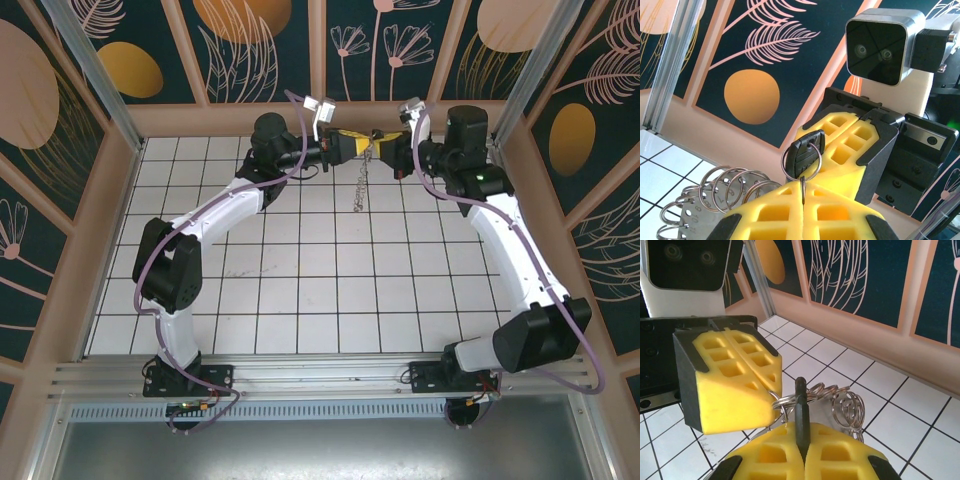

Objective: Put the keys on the keyring

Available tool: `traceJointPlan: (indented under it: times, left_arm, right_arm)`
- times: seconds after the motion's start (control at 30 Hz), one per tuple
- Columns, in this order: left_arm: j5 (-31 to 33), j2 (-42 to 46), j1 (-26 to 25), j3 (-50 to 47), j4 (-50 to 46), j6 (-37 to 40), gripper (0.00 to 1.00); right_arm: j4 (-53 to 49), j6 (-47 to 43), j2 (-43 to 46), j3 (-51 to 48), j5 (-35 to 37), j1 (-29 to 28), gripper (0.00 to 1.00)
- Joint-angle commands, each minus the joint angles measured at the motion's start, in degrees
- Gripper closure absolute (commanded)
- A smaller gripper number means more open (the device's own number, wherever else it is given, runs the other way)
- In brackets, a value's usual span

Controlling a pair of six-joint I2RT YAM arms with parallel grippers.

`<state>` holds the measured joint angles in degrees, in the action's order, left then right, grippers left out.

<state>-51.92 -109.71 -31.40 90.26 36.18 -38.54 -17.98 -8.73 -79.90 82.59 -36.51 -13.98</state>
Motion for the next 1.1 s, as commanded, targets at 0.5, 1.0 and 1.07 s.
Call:
traceJointPlan:
  times: [0.5, 1.0, 1.07]
  left_arm:
    - [-1.2, 2.3, 0.2, 1.0, 1.8, 0.3, 1.00]
    - [-1.3, 2.7, 0.2, 0.7, 1.9, 0.2, 1.00]
    - [-1.3, 2.6, 0.2, 0.8, 1.9, 0.2, 1.00]
  right_arm:
    - [3.2, 0.5, 3.8, -5.3, 1.0, 0.5, 1.00]
    - [3.0, 1.0, 1.4, -0.3, -0.7, 0.4, 1.00]
    - [3.4, 1.1, 1.7, -1.2, -0.6, 0.4, 1.00]
